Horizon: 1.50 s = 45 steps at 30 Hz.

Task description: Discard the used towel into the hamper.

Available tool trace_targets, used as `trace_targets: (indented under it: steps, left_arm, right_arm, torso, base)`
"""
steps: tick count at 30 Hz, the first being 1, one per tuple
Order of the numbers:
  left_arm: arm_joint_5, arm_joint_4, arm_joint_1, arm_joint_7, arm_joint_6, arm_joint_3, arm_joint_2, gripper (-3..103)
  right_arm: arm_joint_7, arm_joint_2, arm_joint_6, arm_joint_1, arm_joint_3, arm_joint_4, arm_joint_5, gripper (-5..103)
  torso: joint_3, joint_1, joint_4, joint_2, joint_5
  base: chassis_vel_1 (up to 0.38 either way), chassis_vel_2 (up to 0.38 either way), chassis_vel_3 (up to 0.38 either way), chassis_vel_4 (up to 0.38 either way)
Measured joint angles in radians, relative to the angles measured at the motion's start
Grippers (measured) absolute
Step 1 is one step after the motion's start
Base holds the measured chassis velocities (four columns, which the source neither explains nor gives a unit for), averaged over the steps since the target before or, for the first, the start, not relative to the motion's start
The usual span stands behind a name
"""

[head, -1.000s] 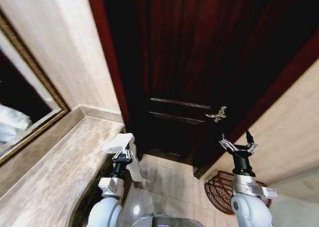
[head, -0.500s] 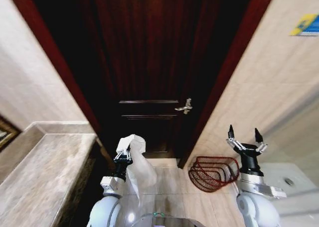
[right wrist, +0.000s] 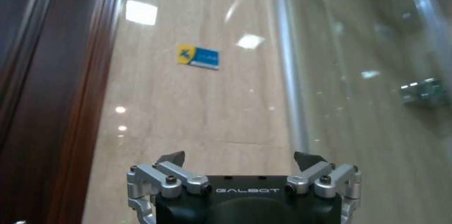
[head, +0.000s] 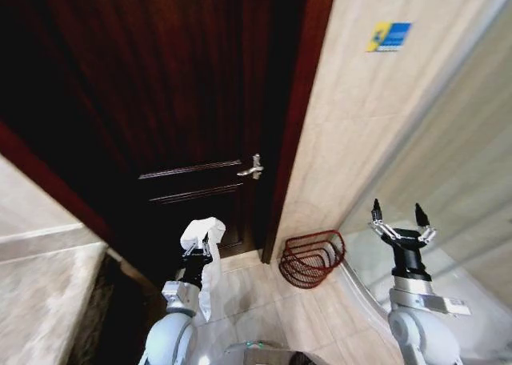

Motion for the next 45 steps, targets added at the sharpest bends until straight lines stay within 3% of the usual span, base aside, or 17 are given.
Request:
trace_targets:
  steps: [5, 22, 24, 32, 38, 41, 45]
  left_arm:
    - [-0.006, 0.015, -0.008, 0.02, -0.034, -0.005, -0.003, 2]
    - [0.015, 0.037, -0.026, 0.034, -0.032, 0.003, -0.002, 2]
    - [0.029, 0.059, -0.033, 0.046, -0.066, -0.001, -0.007, 2]
    - [0.059, 0.109, -0.062, 0.056, -0.096, 0.011, -0.008, 2]
    - [0.028, 0.122, -0.077, 0.099, -0.11, 0.028, 0.008, 2]
    - [-0.01, 0.137, -0.131, 0.144, -0.112, 0.042, 0.048, 2]
    - [-0.051, 0.156, -0.185, 0.152, -0.106, 0.057, 0.08, 2]
  right_arm:
    - [0.013, 0.015, -0.047, -0.056, -0.012, 0.042, -0.02, 100]
    - [0.021, 0.041, -0.051, -0.103, -0.015, 0.076, -0.017, 100]
    - [0.021, 0.054, -0.051, -0.108, -0.016, 0.076, -0.026, 100]
    - [0.039, 0.09, -0.06, -0.118, -0.031, 0.073, -0.093, 100]
    - [0.039, 0.094, -0.059, -0.117, -0.032, 0.069, -0.093, 100]
    - [0.038, 0.096, -0.057, -0.117, -0.029, 0.046, -0.096, 100]
    - [0.039, 0.1, -0.063, -0.117, -0.028, 0.034, -0.111, 100]
  torso:
    - [0.0, 0.0, -0.0002, 0.0, -0.0002]
    - [0.0, 0.0, -0.0002, 0.0, -0.0002]
    - [0.0, 0.0, -0.0001, 0.0, -0.0001]
    - [0.0, 0.0, -0.0002, 0.0, -0.0001]
    - [0.0, 0.0, 0.0002, 0.0, -0.0002]
    - [0.0, 0.0, 0.0, 0.0, 0.0]
    - [0.0, 0.0, -0.0002, 0.0, 0.0]
  base:
    - [-0.133, -0.109, -0.132, -0.132]
    - [-0.123, -0.125, -0.135, -0.126]
    - [-0.104, -0.129, -0.111, -0.12]
    - [-0.081, -0.085, -0.074, -0.073]
    - [0.0, 0.0, 0.0, 0.0]
    - [0.0, 0.0, 0.0, 0.0]
    - [0.0, 0.0, 0.0, 0.0]
